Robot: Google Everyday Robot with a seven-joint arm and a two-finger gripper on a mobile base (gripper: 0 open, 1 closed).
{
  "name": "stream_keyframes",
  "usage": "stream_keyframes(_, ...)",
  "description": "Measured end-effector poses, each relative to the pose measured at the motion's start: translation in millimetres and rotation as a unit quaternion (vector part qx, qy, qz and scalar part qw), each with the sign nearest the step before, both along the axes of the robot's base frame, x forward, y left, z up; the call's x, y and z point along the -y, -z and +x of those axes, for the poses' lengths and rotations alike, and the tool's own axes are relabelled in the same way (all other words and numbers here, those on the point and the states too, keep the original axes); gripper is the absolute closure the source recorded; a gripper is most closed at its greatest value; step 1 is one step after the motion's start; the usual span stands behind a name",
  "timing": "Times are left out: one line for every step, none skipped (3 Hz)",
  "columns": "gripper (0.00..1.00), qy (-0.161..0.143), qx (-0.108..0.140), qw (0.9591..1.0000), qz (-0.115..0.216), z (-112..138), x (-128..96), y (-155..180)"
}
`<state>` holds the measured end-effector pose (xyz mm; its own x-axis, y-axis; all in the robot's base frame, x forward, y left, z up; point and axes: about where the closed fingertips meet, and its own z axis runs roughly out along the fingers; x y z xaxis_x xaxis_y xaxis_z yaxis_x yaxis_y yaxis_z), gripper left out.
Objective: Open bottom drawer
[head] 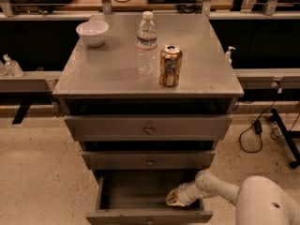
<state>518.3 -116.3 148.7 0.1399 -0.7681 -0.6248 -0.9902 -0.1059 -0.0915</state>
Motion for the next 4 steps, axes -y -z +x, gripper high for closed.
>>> stream_keyframes(1.00, -0.017, 0.003, 0.9999, 0.004, -7, -1, 8)
stream_keyframes(1.00, -0.028, 0.007, 0.9996, 0.005, -5, 0, 15)
stream_keyframes(1.00, -0.040, 0.007, 0.9992, -0.001, 2, -2, 22)
stream_keyframes(1.00, -0.046, 0.000, 0.9989, 0.006, 0, -4, 28)
